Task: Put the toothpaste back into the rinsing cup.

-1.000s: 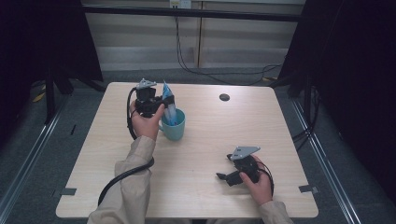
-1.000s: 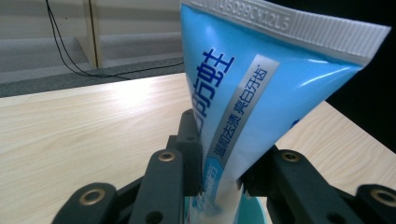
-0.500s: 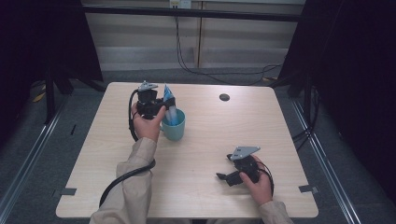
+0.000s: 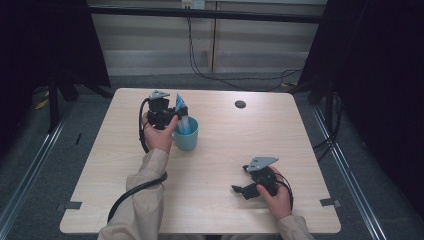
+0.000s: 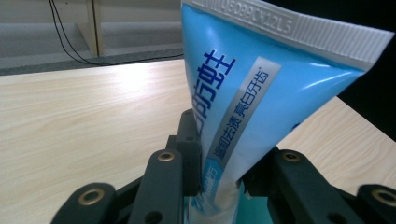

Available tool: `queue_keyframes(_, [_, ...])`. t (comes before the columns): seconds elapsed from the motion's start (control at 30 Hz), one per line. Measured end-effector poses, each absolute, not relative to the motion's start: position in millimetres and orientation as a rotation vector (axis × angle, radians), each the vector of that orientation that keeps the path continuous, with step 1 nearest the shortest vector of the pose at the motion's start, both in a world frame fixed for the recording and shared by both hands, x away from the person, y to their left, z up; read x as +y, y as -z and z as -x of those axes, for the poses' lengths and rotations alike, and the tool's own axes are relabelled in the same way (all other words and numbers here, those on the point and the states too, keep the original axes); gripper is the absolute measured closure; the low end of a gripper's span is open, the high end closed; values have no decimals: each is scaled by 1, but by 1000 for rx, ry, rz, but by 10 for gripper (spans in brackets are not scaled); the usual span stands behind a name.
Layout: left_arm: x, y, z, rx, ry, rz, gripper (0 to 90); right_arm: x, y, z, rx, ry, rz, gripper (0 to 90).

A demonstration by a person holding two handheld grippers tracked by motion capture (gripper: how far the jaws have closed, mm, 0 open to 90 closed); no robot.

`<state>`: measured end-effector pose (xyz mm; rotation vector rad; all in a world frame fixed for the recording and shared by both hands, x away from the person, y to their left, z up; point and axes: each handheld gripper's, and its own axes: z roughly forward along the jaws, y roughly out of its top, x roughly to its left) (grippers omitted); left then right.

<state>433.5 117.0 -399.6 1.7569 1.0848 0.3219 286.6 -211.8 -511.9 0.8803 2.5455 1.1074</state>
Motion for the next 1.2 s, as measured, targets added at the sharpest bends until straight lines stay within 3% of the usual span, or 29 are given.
queue_keyframes(1.2, [130, 405, -441, 1141, -342, -1746, 701, -212, 512, -287, 2549, -1109, -870, 129])
